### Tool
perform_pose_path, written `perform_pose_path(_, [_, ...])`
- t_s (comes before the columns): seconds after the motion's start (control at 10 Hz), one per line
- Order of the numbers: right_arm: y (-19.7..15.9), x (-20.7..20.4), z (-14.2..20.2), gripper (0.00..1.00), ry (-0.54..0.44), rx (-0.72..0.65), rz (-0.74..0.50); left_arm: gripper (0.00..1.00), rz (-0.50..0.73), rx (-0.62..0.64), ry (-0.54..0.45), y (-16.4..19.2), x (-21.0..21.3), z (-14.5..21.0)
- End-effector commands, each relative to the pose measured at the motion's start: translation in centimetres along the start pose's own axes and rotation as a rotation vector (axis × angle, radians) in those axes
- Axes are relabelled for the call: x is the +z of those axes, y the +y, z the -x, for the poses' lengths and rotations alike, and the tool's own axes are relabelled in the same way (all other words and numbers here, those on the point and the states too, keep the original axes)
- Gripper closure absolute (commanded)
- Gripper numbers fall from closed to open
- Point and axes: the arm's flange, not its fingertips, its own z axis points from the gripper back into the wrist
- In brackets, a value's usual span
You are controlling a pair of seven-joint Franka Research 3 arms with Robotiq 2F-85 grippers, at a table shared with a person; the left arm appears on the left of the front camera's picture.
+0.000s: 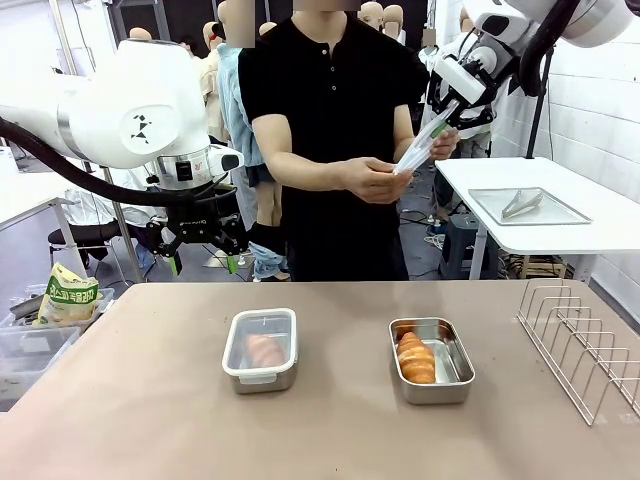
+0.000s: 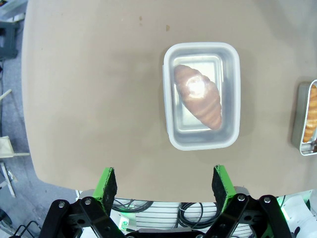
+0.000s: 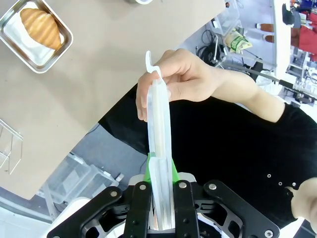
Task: Place the bread in airtight containers.
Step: Release when the human grabs the Airtight Container lid.
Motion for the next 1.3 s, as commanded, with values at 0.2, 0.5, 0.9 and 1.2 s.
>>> perform_pose_path(0.2, [0.25,0.09,-0.40,1.00,0.008,-0.006,-0.001,0.00,0.004,0.003,0.000,0.25,0.11,-0.01])
perform_pose_path(0.5, [0.25,0.09,-0.40,1.00,0.008,-0.006,-0.001,0.00,0.004,0.003,0.000,0.25,0.11,-0.01])
perform_pose_path(0.9, [0.25,0.09,-0.40,1.00,0.008,-0.006,-0.001,0.00,0.004,0.003,0.000,0.25,0.11,-0.01])
perform_pose_path(1.2, [0.21,0.24,-0.48,0.65,0.009,0.003,0.002,0.00,0.004,0.003,0.000,0.25,0.11,-0.01])
